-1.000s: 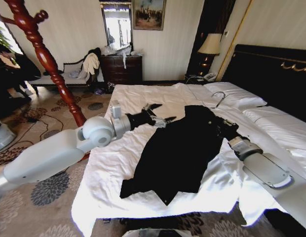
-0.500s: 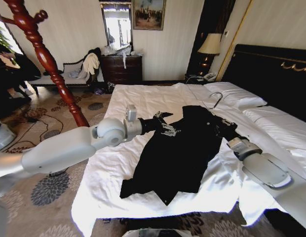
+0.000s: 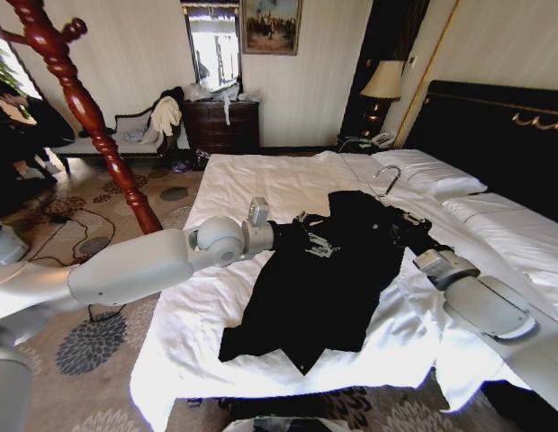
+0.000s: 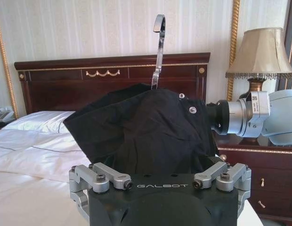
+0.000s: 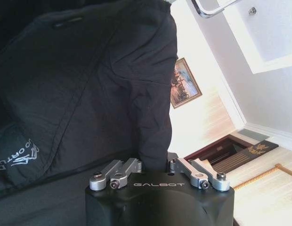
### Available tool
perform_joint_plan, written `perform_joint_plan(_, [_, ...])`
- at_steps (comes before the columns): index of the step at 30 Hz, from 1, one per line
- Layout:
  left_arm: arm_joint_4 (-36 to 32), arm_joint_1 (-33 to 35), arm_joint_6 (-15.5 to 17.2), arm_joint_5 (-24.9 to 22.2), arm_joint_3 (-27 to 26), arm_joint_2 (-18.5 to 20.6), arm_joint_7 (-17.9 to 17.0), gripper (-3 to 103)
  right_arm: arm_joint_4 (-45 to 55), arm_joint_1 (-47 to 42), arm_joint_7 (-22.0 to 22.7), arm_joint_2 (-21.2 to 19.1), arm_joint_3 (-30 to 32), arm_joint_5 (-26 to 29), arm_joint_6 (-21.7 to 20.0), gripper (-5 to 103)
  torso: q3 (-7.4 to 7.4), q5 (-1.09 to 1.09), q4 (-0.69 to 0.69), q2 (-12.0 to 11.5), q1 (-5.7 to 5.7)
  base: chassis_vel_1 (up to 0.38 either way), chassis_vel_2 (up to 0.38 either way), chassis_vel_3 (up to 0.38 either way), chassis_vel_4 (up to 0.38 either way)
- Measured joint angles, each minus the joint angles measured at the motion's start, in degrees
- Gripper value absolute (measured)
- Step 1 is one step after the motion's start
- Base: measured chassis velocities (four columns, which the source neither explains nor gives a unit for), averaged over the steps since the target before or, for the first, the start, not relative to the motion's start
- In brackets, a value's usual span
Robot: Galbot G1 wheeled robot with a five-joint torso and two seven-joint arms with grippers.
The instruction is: Pick up the clothes from the bed and hang them on the clothes hanger.
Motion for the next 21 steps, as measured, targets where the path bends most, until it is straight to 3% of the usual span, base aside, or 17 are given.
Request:
perform_joint_plan(1, [0.2, 0.0, 0.0, 0.3, 0.1, -0.3, 0.0, 103, 0.0, 0.0, -0.1, 0.0, 0.0, -0.3, 0.2, 20, 0.0, 0.0, 0.0, 0.0, 0.0, 0.0, 0.0, 0.0, 0.0])
perform_joint_plan(5, [0.8, 0.0, 0.0, 0.8, 0.5, -0.8, 0.4, 98, -0.1, 0.1, -0.1, 0.0, -0.1, -0.6, 0.4, 20, 0.0, 0.0, 0.0, 0.0, 0.0, 0.0, 0.0, 0.0, 0.0])
perform_joint_plan(8, [1.1, -0.2, -0.2, 1.7, 1.6, -0.8, 1.5, 81, -0.1, -0.1, -0.5, 0.2, -0.1, -1.9, 1.0, 20, 0.0, 0.0, 0.0, 0.0, 0.0, 0.0, 0.0, 0.0, 0.0])
perform_joint_plan(11, [1.1, 0.0, -0.3, 1.7, 1.8, -0.7, 1.7, 76, -0.2, -0.2, -0.6, 0.6, -0.1, -2.5, 1.3, 20, 0.0, 0.0, 0.0, 0.0, 0.0, 0.0, 0.0, 0.0, 0.0])
perform_joint_plan(12, [1.3, 0.2, -0.4, 1.9, 1.9, -0.7, 1.8, 65, -0.1, -0.3, -0.6, 0.8, -0.1, -2.6, 1.4, 20, 0.0, 0.0, 0.0, 0.0, 0.0, 0.0, 0.0, 0.0, 0.0])
perform_joint_plan(17, [1.5, 0.5, -0.6, 2.2, 2.1, -0.7, 1.9, 54, 0.1, 0.0, -0.9, 1.0, -0.1, -2.6, 1.4, 20, 0.0, 0.0, 0.0, 0.0, 0.0, 0.0, 0.0, 0.0, 0.0])
perform_joint_plan(21, [1.4, 0.9, -0.9, 2.7, 2.1, -0.6, 2.3, 33, 0.4, 0.1, -1.3, 1.1, 0.0, -2.4, 1.4, 20, 0.0, 0.0, -0.01, 0.0, 0.0, 0.0, 0.0, 0.0, 0.0])
